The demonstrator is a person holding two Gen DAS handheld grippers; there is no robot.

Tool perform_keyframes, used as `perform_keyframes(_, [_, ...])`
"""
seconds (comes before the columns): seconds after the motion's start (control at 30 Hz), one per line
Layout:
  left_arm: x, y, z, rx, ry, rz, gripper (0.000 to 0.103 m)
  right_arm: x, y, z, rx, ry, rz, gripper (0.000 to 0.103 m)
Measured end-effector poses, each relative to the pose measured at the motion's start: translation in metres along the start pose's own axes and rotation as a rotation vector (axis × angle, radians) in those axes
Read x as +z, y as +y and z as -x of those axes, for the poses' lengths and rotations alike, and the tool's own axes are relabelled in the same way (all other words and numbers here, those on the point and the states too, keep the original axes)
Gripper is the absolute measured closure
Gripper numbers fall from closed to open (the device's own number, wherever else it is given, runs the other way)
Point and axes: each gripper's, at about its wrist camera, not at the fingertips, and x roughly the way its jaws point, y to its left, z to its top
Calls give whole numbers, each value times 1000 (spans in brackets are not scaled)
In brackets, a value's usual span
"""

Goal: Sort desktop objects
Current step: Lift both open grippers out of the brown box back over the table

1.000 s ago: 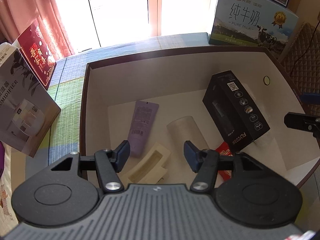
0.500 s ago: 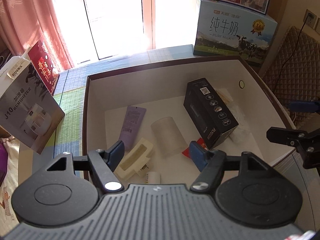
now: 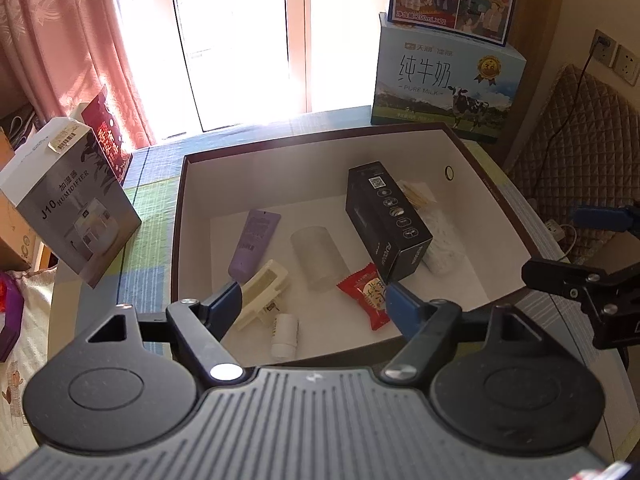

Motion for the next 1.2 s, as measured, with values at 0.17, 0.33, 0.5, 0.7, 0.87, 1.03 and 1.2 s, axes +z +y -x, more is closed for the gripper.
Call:
perform_keyframes(0.17, [-9,-6,18,6,-22,10,26,-9,7,14,-2,2,9,2])
perform_keyframes(0.33, [-22,-11,35,16,-40,18,25,-20,14,28,-3,1,20,2])
perform_keyframes(0.5, [-38,-16,48,15,-47,32,24,-31,20,41,-6,3,23,2])
perform_keyframes(0.7, [-57,-16,60,19,-46,49,24,-42,24,51,-6,9,19,2])
perform_keyframes(0.87, [-73,-15,68,19,-38,64,24,-53,27,56,0,25,8,2])
perform_keyframes(1.03, [-87,-17,72,16,-25,70,24,-65,31,58,9,50,6,2])
perform_keyframes(1.2, [-98,-21,71,8,-9,62,24,-76,33,58,10,74,0,2])
